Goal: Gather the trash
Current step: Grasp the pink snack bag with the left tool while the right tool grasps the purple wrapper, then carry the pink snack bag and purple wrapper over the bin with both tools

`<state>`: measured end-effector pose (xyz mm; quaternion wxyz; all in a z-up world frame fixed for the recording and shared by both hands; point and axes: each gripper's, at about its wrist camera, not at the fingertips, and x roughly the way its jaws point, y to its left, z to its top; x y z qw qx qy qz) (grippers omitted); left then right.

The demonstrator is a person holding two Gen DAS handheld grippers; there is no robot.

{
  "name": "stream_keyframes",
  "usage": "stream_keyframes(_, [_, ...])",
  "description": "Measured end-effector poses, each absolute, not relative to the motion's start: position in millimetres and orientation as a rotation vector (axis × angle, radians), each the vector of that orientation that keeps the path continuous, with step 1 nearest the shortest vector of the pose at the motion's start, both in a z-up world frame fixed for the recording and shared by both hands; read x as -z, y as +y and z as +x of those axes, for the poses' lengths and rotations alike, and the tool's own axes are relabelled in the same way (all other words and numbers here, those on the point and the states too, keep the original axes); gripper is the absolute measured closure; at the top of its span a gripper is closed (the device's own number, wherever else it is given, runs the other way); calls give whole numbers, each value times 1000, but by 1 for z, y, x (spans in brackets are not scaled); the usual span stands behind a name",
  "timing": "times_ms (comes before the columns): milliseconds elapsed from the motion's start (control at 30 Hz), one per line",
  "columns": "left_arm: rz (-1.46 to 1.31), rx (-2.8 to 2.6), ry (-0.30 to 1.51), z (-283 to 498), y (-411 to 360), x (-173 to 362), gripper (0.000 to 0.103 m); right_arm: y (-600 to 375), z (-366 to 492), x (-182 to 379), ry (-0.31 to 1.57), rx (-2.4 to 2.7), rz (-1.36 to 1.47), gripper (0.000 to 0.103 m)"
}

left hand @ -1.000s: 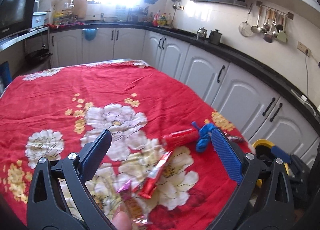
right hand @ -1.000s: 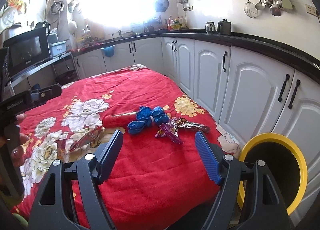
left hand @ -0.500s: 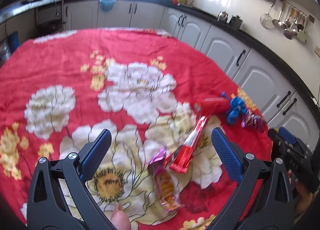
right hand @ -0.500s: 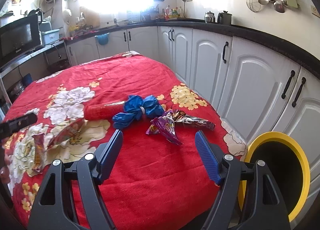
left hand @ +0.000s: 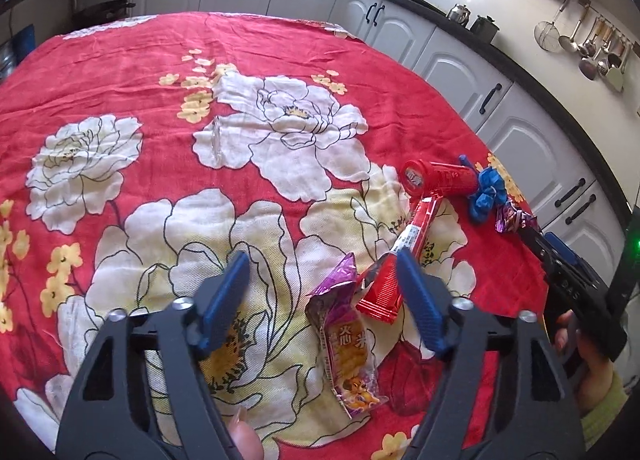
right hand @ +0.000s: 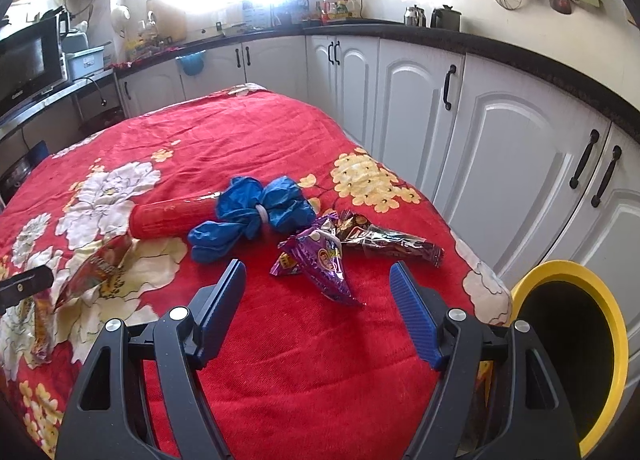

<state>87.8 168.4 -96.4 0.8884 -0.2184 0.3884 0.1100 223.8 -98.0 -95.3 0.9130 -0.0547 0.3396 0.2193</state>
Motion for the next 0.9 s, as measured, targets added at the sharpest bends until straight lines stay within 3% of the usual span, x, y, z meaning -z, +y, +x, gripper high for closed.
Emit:
stream_keyframes(133, [-465,-226,815,89,170,98,62,-96,234,102,728,-446,-111,46])
stream_keyframes(233, [-468,-218,822,89,170,98,75,-96,240,107,748,-448,-108,62])
stream_keyframes(267, [-468,-213,824,89,170,99,78,-96,242,108,752,-450,-109,73])
stream_keyframes(300, [-466,-207,827,89,169,99,82,-97,242,109,757,-455,-109,75])
stream_keyframes(433, [-458,-193,830,91,166,98,88,-99,238,111,760,-469,-107,78])
stream_keyframes(900, [-433,-180,779,87,164,78,91,-118,204,106,779,-540,-57,81])
